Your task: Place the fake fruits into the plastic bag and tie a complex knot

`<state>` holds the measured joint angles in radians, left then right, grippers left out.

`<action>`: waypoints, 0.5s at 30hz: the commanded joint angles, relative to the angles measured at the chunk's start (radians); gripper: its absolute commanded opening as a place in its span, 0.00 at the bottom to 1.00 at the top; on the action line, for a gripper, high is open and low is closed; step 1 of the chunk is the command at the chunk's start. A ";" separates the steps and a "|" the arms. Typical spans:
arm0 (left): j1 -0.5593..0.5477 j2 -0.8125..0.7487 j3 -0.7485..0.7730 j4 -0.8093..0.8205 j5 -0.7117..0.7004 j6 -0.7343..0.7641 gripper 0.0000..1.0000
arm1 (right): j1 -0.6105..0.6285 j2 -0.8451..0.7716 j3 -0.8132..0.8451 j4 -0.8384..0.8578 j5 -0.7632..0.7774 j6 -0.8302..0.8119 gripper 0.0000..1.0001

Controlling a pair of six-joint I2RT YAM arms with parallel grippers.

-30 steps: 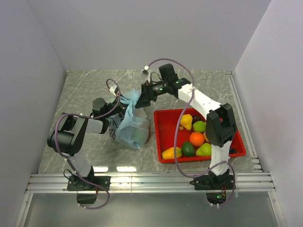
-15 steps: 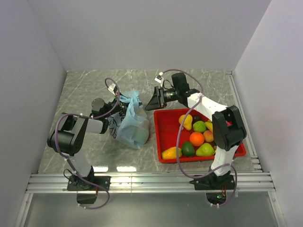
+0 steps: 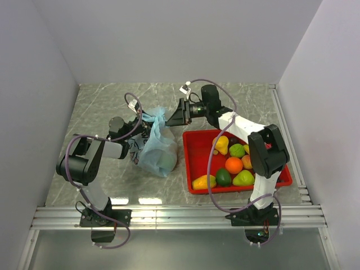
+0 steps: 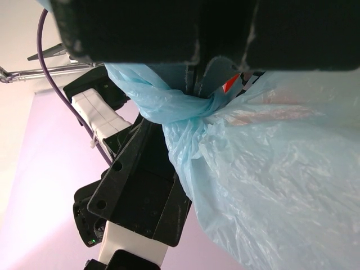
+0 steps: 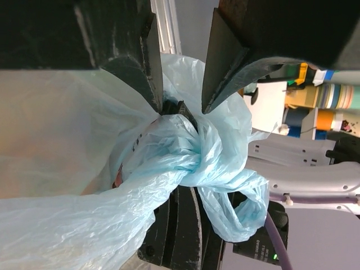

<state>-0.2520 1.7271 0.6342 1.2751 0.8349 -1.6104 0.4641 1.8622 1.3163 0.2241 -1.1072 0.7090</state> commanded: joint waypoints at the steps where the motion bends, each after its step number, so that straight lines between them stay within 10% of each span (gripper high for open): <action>1: -0.004 -0.015 0.015 0.102 -0.011 -0.005 0.00 | 0.011 0.005 0.006 0.038 -0.029 -0.012 0.41; 15: -0.004 0.005 0.022 0.127 -0.010 -0.019 0.00 | 0.021 0.029 0.009 -0.043 -0.020 -0.126 0.38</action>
<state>-0.2520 1.7309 0.6342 1.2755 0.8326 -1.6192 0.4725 1.8748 1.3159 0.1944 -1.1126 0.6254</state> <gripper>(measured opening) 0.010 0.380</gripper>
